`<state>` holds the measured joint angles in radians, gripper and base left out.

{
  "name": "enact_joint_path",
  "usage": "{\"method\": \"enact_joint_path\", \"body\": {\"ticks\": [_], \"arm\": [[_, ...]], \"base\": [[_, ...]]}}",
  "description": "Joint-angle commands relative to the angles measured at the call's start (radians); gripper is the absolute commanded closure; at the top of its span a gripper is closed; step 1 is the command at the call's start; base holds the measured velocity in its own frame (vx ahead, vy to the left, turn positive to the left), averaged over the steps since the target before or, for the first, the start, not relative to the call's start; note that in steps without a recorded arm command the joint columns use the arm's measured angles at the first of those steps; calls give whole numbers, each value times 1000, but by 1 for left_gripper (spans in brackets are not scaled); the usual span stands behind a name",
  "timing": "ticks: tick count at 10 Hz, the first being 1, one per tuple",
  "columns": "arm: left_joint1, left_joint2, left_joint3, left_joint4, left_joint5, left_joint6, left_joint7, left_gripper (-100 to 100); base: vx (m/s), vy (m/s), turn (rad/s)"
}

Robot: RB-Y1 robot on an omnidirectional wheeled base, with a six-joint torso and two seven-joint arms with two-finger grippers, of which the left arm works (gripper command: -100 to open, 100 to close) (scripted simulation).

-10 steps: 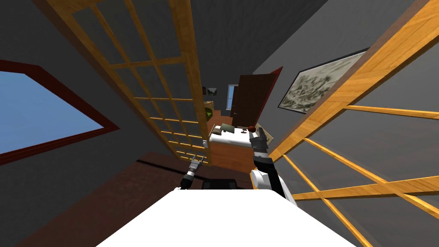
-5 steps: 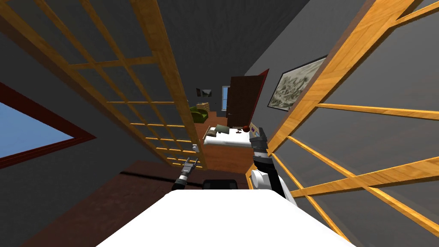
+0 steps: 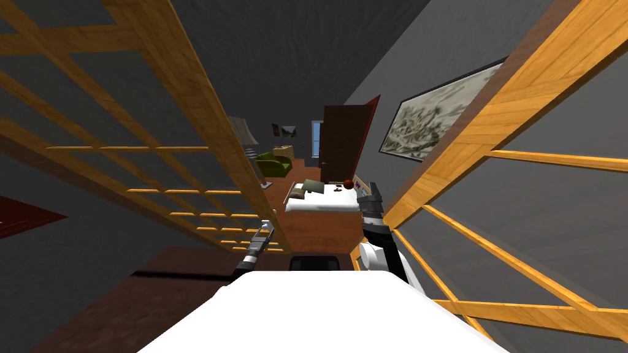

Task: Pull the door open

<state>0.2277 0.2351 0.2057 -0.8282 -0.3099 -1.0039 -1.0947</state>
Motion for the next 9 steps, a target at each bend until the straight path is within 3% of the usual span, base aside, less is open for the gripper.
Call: {"method": "enact_joint_path", "body": {"ticks": [1, 3, 4, 5, 9], "arm": [[-10, 9, 7, 30, 5, -19, 0, -100], [-10, 32, 26, 55, 19, -41, 12, -100], [-2, 25, 21, 39, 15, -32, 10, -100], [-2, 25, 21, 39, 15, -32, 10, 100], [-2, 25, 21, 39, 15, -32, 10, 100]], "base": [[72, 8, -3], [100, -2, -98], [50, 9, -16], [-14, -2, 28], [-8, 3, 0]]}}
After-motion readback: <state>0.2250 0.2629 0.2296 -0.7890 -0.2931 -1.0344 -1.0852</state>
